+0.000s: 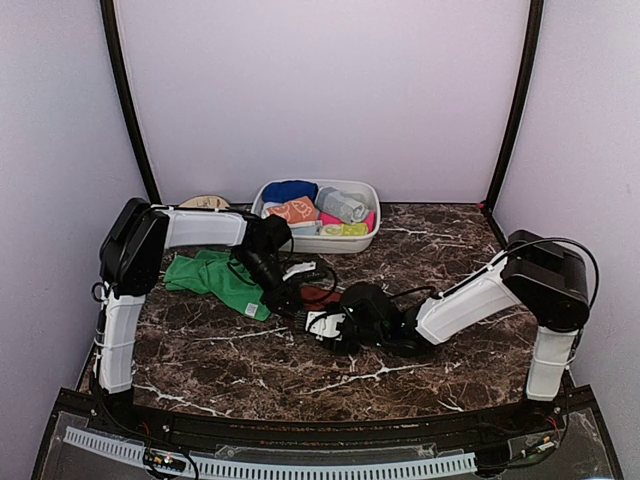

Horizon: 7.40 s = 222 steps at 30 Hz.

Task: Roll the towels
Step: Roll the towel at the center of the board, then pick up the towel from the center of the board, then place the towel at the center of the board.

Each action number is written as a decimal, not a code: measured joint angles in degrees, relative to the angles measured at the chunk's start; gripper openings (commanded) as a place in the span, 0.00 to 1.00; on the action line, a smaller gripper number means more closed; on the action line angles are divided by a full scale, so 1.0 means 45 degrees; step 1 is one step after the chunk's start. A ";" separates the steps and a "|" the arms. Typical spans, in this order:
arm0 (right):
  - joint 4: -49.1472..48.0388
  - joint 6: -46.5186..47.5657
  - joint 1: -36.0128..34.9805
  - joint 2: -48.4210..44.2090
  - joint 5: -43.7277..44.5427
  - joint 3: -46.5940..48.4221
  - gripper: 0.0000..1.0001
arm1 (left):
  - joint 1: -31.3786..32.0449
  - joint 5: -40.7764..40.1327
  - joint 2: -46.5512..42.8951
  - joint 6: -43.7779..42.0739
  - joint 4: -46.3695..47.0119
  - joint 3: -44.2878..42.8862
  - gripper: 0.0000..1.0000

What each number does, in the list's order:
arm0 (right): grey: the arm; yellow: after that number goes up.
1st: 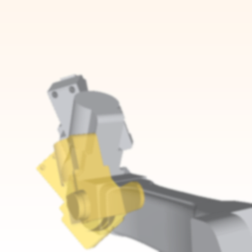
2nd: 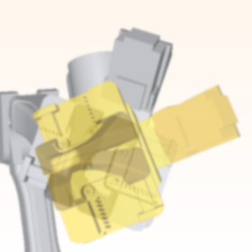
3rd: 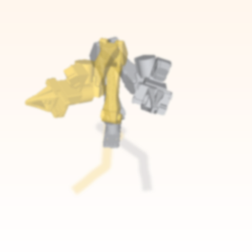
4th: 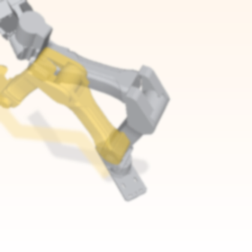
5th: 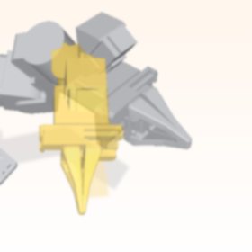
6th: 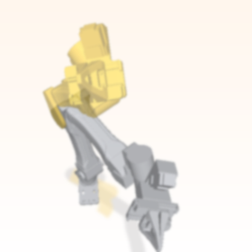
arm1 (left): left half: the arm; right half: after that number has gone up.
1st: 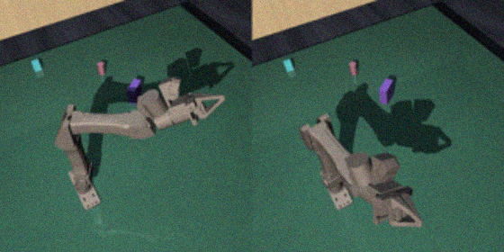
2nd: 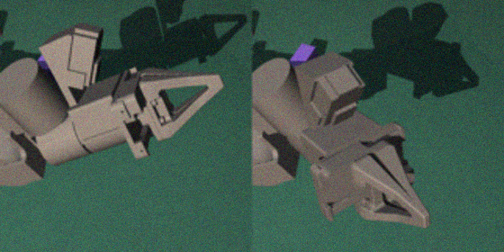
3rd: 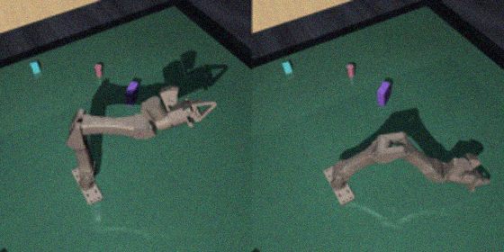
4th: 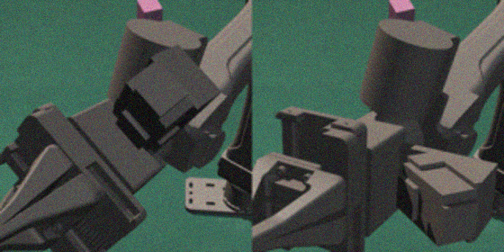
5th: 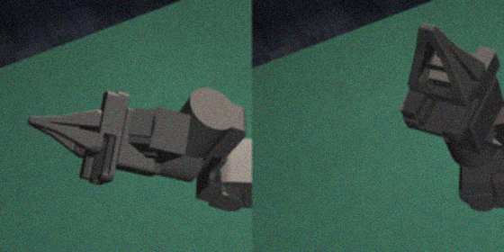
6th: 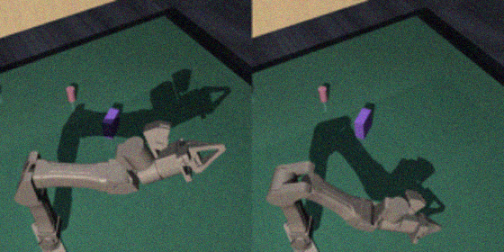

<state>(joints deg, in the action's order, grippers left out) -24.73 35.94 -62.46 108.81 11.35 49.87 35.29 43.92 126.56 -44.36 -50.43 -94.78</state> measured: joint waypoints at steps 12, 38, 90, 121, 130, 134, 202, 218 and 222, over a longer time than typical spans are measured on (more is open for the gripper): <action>0.1258 -0.3483 0.1540 0.0301 -0.2963 0.1132 0.11 | -0.0330 -0.0695 -0.1321 0.0408 0.1467 0.1506 0.49; 0.2288 -1.0059 0.5187 0.2283 -1.2366 0.2895 0.00 | 0.0345 -0.3264 -0.6552 0.0393 0.7048 0.5940 0.81; -0.0199 -0.8947 0.6013 -0.7684 -0.4993 -0.4061 1.00 | 0.0908 -0.0981 -0.0933 -0.0578 -0.0573 0.1209 0.00; 0.1447 -0.0039 -0.0777 -0.0607 -0.0335 0.0058 0.39 | 0.0461 -0.0282 0.0976 0.1015 -0.2676 -0.1103 0.29; 0.1336 -0.1841 -0.0214 -0.0146 -0.1520 0.0466 0.38 | -0.0418 -0.0058 -0.0491 0.1292 -0.0539 0.1025 0.38; 0.1268 -0.2866 0.0063 0.0019 -0.2278 0.0578 0.37 | -0.1151 -0.0335 -0.2390 0.1331 0.1030 0.2953 0.44; 0.1962 -1.0326 0.5654 0.0835 -1.3338 0.1064 0.39 | 0.3259 -0.7252 -0.1957 -0.1957 0.6708 0.2958 0.00; 0.2356 -1.0613 0.9379 -0.6960 -1.0122 -0.0583 0.42 | -0.1180 -0.9578 -0.1656 -0.1700 0.2370 -0.4124 0.00; 0.2594 -1.0520 0.9379 -0.7077 -0.9636 -0.0690 0.41 | -0.2025 -1.0734 -0.1938 -0.2506 0.3895 -0.4629 0.00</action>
<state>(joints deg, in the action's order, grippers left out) -13.06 -11.40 -20.25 76.97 -32.01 46.76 26.17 -4.38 117.84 -55.64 -32.91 -115.61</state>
